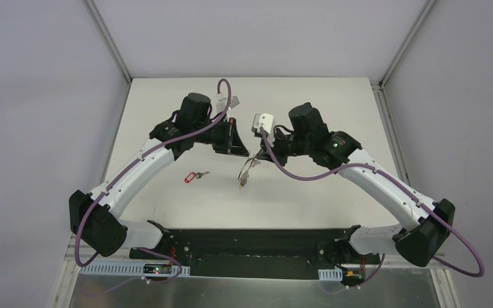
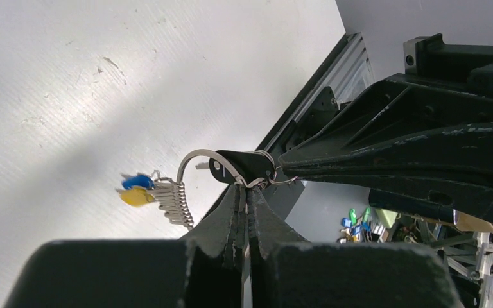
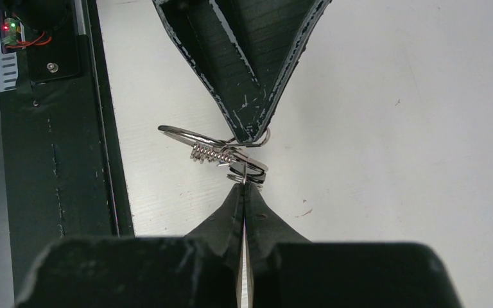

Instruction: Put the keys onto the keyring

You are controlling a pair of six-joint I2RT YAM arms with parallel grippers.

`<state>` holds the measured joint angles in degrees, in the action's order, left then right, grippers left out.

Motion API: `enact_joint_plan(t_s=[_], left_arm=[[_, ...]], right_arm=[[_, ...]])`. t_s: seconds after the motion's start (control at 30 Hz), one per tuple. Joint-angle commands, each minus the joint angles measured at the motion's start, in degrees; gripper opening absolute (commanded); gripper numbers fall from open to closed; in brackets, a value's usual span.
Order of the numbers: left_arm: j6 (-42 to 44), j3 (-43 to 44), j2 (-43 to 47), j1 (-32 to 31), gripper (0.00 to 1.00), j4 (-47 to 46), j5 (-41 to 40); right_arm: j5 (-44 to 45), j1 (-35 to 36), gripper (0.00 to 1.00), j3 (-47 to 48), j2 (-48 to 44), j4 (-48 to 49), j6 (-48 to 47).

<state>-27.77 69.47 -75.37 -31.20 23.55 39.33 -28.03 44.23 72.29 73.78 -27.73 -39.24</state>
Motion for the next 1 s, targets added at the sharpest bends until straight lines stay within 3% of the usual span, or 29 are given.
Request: enact_joint_plan(t_s=[0.0, 0.27, 0.67, 0.97], left_arm=[[0.5, 3.3, 0.2, -0.6, 0.0, 0.4, -0.3], [2.7, 1.9, 1.8, -0.6, 0.0, -1.2, 0.1], [26.0, 0.3, 9.0, -0.4, 0.0, 6.2, -9.9], [37.9, -4.9, 14.2, -0.4, 0.0, 5.0, -8.2]], right_arm=[[-2.0, 0.0, 0.0, 0.5, -0.2, 0.7, -0.6], [0.9, -0.5, 0.0, -0.4, 0.7, 0.9, -1.1], [-2.2, -9.5, 0.0, -8.4, -0.1, -0.2, 2.0], [-6.2, -12.6, 0.0, -12.9, 10.1, -1.3, 5.3]])
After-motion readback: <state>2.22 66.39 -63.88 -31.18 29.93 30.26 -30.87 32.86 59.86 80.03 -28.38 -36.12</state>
